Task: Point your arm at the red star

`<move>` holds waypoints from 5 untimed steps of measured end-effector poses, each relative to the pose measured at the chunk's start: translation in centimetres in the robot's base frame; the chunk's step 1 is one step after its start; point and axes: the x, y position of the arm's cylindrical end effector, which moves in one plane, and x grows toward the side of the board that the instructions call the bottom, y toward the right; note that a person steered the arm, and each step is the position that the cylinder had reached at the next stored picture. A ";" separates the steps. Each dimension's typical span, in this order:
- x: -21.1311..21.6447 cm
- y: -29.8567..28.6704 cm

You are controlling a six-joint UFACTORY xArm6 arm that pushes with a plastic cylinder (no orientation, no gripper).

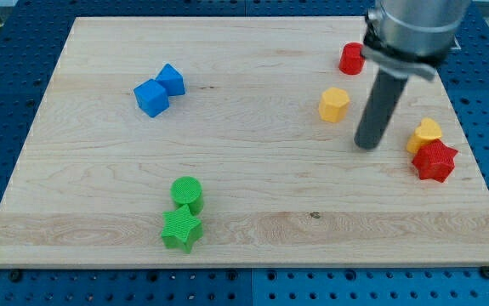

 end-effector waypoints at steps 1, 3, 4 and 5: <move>6.1 2.5; 11.0 12.3; 8.9 11.9; 6.1 10.7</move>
